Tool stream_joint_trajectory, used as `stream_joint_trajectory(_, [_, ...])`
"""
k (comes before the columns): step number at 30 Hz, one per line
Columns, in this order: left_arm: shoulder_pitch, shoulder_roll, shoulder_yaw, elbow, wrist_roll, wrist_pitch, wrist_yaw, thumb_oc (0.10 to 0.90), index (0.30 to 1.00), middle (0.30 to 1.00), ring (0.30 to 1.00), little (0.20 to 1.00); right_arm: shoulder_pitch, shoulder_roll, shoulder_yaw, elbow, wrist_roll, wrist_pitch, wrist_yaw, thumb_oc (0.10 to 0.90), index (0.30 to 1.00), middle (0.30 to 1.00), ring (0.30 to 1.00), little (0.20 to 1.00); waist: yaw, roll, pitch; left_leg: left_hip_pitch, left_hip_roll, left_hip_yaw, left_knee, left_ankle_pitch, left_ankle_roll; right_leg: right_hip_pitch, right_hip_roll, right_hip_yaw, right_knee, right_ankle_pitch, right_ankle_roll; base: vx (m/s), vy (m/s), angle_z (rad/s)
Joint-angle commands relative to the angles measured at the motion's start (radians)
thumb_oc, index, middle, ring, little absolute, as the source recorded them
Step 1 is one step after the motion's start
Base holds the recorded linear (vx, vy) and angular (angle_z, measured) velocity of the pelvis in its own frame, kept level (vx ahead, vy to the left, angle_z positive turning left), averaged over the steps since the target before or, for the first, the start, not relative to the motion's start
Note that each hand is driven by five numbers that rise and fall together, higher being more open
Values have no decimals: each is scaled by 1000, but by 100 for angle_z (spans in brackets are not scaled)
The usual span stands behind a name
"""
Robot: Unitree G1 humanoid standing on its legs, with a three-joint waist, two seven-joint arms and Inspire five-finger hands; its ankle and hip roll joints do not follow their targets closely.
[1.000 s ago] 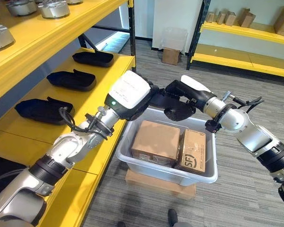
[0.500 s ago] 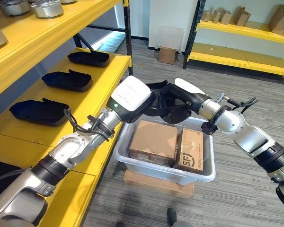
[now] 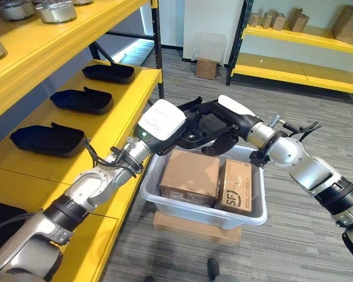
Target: Move parts from the plastic box to the shelf.
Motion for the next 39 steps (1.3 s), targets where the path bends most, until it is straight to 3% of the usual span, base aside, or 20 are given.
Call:
stream_joint_trajectory(1, [-29,-8,15,34,5,-19,53,400,300,300,300,300,-217,69,-172,-64,84,-134,-118,900,1000,1000,1000,1000,18,-8,-124,145,49,-20,6,-190,6,-72,-63,57,90,-60,82,0,0,0])
stream_joint_trajectory(11, [50,2,87,66,-4,-3,57,400,300,300,300,300,-94,3,-291,-159,97,-149,-127,900,1000,1000,1000,1000,5,0,-124,151,49,-15,10,-195,6,-74,-59,64,94,-65,82,1,1,-4])
stream_joint_trajectory(21, [218,-1,267,66,-42,20,75,400,300,300,300,300,231,-38,-552,-313,149,-171,-103,900,1000,1000,1000,1000,-14,18,-124,166,53,-4,3,-203,6,-74,-53,65,96,-79,85,17,4,-3])
stream_joint_trajectory(26, [345,-42,421,59,-81,36,92,400,300,300,300,300,498,35,-735,-396,196,-176,-63,900,1000,1000,1000,1000,-31,33,-121,166,54,1,-2,-202,5,-84,-46,72,96,-82,83,6,-11,-8])
stream_joint_trajectory(33, [431,-61,519,11,-108,28,98,400,300,300,300,300,637,106,-805,-383,182,-158,-61,900,1000,1000,1000,1000,-39,44,-120,164,57,7,-4,-198,2,-91,-40,77,96,-82,79,-1,-17,-6])
stream_joint_trajectory(39, [543,-78,609,-111,-152,-21,92,400,300,300,300,300,699,187,-837,-357,171,-164,-84,900,1000,1000,1000,1000,-30,60,-109,150,64,4,-5,-186,-4,-102,-32,77,90,-85,72,-9,-40,-3])
